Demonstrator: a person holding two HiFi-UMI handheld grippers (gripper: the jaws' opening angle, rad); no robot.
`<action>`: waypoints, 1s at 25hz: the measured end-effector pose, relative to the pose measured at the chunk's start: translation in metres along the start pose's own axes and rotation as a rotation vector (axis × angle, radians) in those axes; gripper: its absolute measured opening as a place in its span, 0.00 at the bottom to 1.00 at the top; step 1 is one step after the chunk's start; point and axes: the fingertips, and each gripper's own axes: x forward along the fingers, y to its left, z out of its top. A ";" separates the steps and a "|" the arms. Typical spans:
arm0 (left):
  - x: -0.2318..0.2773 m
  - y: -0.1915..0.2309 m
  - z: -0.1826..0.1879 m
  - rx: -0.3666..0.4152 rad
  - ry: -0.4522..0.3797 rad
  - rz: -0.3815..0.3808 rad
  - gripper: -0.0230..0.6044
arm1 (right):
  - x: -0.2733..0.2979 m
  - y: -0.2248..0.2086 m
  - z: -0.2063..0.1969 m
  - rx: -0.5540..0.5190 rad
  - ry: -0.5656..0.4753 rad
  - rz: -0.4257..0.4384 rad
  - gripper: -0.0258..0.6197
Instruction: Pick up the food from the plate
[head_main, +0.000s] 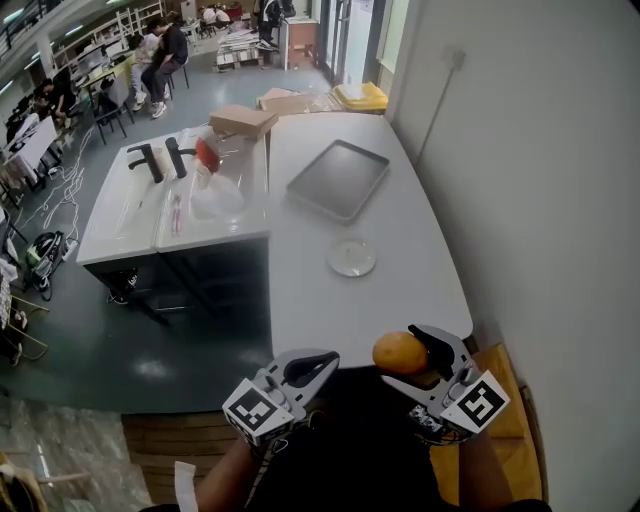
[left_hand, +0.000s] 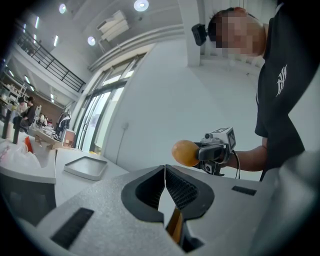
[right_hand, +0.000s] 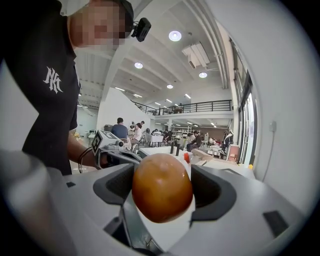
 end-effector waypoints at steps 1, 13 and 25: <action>0.000 -0.001 0.001 -0.011 -0.003 -0.002 0.05 | -0.003 0.000 0.002 0.008 -0.005 -0.003 0.58; 0.029 -0.033 0.002 0.035 0.070 -0.045 0.05 | -0.032 -0.011 -0.002 0.111 -0.035 0.022 0.58; 0.064 -0.054 0.003 0.046 0.108 0.005 0.05 | -0.061 -0.037 -0.016 0.168 -0.078 0.094 0.59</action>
